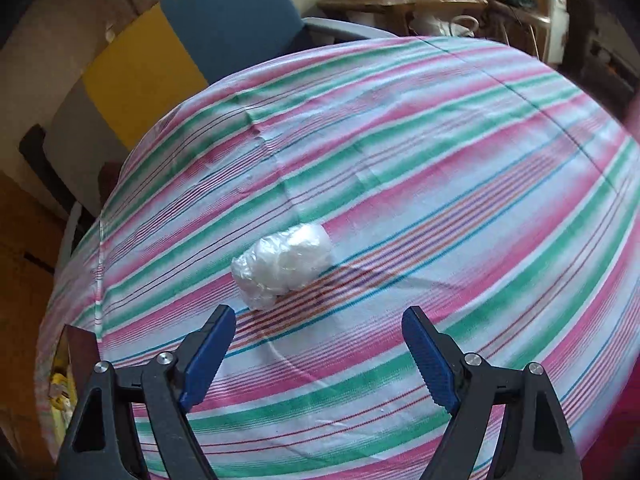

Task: Organize objects
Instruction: 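Carry the sponge toward the tray with the left gripper while the right grasps the plastic bundle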

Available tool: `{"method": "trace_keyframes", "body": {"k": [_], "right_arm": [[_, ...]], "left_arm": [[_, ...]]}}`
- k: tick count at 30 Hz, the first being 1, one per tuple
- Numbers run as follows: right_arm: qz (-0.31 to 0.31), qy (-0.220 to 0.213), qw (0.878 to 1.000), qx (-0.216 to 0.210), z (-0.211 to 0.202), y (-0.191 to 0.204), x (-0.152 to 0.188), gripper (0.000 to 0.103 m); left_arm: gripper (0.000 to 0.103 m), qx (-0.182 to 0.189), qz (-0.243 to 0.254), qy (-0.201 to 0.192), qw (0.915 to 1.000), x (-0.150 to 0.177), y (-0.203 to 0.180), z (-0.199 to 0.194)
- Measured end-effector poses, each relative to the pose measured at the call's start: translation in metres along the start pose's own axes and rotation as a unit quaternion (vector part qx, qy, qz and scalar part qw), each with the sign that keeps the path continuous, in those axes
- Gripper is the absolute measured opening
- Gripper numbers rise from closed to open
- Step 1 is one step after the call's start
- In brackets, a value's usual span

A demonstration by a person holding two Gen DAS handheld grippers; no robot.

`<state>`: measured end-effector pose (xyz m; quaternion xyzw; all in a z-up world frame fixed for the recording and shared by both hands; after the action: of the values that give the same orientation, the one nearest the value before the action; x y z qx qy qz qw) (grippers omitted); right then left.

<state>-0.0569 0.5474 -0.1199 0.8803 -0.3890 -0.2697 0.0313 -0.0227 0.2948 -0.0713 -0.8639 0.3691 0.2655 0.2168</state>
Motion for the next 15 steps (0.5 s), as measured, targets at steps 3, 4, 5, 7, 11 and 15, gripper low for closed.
{"method": "trace_keyframes", "body": {"k": [3, 4, 5, 7, 11, 15], "right_arm": [[-0.035, 0.001, 0.999, 0.034, 0.017, 0.007, -0.012, 0.086], [-0.042, -0.002, 0.998, 0.046, 0.023, 0.008, -0.016, 0.086], [-0.048, -0.008, 0.997, 0.053, 0.029, 0.008, -0.019, 0.085], [-0.067, -0.021, 0.996, 0.058, 0.032, 0.007, -0.018, 0.085], [-0.092, -0.033, 0.994, 0.049, 0.04, 0.014, -0.021, 0.082], [-0.122, -0.028, 0.992, 0.03, 0.041, 0.026, -0.019, 0.044]], "left_arm": [[0.055, 0.004, -0.009, -0.004, 0.9999, 0.002, 0.005, -0.01], [0.055, 0.002, -0.01, -0.007, 0.9999, 0.002, 0.007, -0.012], [0.055, 0.0, -0.011, -0.009, 0.9999, 0.003, 0.009, -0.016], [0.055, -0.01, -0.015, -0.015, 0.9997, 0.002, 0.015, -0.022], [0.055, -0.04, -0.018, -0.029, 0.9986, -0.001, 0.024, -0.031], [0.055, -0.058, -0.023, -0.033, 0.9975, -0.002, 0.029, -0.033]]}}
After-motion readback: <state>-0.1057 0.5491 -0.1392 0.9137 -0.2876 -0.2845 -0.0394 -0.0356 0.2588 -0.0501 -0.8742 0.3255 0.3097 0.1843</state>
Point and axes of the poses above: each gripper's, at about its wrist camera, not at the fingertips, and z roughly the way its jaws point, y to its left, x to its underside, the point moved 5 cm from there along z, roughly the way its jaws point, and after that the axes turned 2 degrees about z, right-handed, at the moved point
